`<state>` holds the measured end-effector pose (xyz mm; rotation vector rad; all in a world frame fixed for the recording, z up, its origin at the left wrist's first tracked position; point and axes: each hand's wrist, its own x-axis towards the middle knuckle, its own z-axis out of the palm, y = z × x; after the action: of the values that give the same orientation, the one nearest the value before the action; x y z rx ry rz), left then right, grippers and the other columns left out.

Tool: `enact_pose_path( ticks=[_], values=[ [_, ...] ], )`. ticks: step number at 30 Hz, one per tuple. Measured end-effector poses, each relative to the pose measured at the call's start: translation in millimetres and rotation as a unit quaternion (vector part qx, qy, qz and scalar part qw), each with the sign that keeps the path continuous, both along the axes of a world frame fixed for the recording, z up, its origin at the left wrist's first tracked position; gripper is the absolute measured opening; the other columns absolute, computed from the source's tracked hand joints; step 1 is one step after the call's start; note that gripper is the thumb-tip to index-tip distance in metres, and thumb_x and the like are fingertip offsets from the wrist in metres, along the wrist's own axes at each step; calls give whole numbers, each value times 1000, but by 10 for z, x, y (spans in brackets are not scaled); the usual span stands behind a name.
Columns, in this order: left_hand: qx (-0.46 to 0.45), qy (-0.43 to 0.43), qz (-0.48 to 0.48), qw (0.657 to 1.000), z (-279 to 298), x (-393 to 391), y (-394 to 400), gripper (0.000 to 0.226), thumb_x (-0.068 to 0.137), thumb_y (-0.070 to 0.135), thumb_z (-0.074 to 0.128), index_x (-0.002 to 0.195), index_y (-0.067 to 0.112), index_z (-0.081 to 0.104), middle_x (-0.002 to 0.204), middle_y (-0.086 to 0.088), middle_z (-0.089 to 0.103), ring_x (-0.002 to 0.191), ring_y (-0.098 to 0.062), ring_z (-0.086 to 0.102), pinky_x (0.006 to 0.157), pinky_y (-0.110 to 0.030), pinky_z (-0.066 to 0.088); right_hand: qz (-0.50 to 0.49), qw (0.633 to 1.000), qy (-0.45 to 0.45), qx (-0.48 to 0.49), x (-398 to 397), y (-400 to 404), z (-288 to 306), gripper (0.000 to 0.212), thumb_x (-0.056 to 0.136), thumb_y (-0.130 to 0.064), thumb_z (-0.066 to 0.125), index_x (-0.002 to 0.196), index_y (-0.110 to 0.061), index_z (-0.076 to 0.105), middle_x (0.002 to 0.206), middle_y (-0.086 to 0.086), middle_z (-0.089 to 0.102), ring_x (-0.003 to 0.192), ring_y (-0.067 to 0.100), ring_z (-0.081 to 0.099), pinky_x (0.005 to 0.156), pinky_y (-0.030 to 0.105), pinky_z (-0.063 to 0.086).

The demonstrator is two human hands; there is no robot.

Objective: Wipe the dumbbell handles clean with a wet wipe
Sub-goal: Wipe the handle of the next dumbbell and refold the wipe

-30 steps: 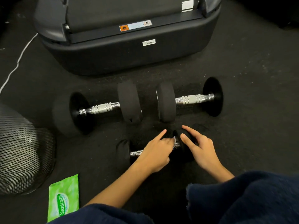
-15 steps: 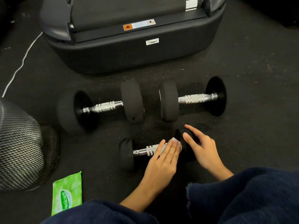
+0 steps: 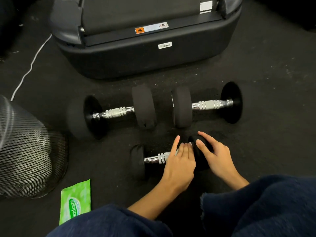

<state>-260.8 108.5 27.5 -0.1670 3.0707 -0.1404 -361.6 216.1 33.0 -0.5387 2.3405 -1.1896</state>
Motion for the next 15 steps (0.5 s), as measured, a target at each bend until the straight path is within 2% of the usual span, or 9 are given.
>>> enact_pose_path(
  ticks=[2,5,10,15],
  values=[
    [32,-10,5,999,-32,101,87,64,76,10,24,128,-9,55,126,-24,62,122,-32,57,118,-51,12,2,1000,-4,-2,11,18,-1,46,95,-38,56,139,-28,51,123,0,64,110,11,59,97,30,47],
    [42,-14,-12,999,-64,167,104,56,81,10,28,127,-5,58,126,-21,63,124,-30,57,117,-52,24,2,1000,-14,-10,37,37,-6,47,95,-38,56,140,-29,49,127,-1,62,113,11,58,100,35,48],
    [41,16,16,999,-165,40,15,62,78,11,24,129,-4,56,128,-18,63,125,-27,56,115,-49,25,4,1000,-21,-17,5,26,11,45,95,-36,56,140,-30,50,123,-3,62,106,6,58,94,25,47],
    [27,113,7,993,-324,205,89,49,91,7,33,135,-1,52,138,-16,55,133,-26,48,117,-47,26,8,999,-31,-14,-12,49,0,46,94,-39,56,140,-32,50,124,-5,61,110,8,58,96,30,49]
  ],
)
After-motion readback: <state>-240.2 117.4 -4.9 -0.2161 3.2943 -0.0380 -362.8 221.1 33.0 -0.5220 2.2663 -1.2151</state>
